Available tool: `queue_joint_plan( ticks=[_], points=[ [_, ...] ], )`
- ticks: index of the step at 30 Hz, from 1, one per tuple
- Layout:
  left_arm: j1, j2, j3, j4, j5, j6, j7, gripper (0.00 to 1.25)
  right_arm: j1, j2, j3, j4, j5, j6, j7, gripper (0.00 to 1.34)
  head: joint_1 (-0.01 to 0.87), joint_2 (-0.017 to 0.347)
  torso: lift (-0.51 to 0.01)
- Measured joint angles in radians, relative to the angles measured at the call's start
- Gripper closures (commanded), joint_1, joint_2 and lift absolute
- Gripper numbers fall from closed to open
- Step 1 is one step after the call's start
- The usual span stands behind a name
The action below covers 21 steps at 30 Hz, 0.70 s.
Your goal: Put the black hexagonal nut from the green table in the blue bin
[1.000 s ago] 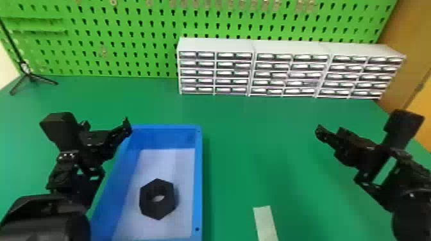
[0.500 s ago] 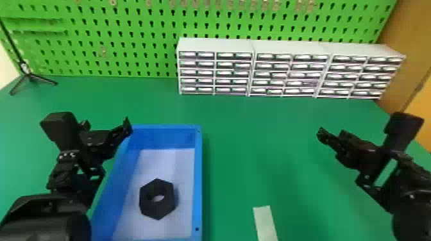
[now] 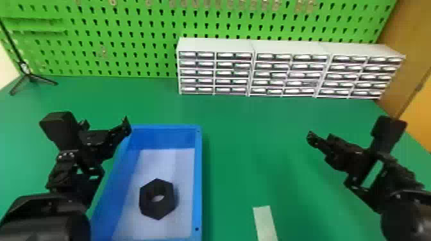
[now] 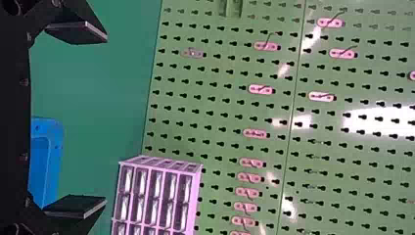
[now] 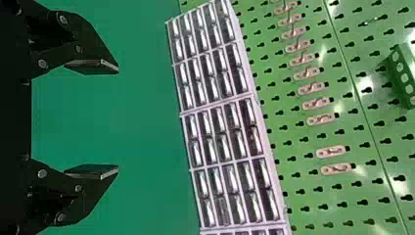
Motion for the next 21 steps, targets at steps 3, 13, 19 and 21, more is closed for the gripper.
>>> queue_joint_plan(
  ticks=[3, 13, 19, 21],
  points=[
    [0.001, -0.002, 0.005, 0.0, -0.004, 0.0, 0.0, 0.12, -0.005, -0.011, 0.025, 0.043, -0.028, -0.042, 0.0, 0.53, 0.692, 0.008, -0.097],
    [0.001, -0.007, 0.011, 0.0, -0.014, 0.0, 0.0, 0.12, -0.051, -0.044, 0.095, 0.185, -0.108, -0.171, 0.019, 0.53, 0.692, 0.008, -0.097],
    [0.001, -0.007, 0.008, 0.0, -0.015, 0.0, 0.0, 0.12, -0.083, -0.039, 0.102, 0.235, -0.114, -0.181, 0.048, 0.53, 0.692, 0.008, -0.097],
    [0.001, -0.007, 0.007, 0.0, -0.015, 0.0, 0.0, 0.12, -0.089, -0.038, 0.106, 0.243, -0.113, -0.182, 0.048, 0.53, 0.692, 0.008, -0.097]
  ],
)
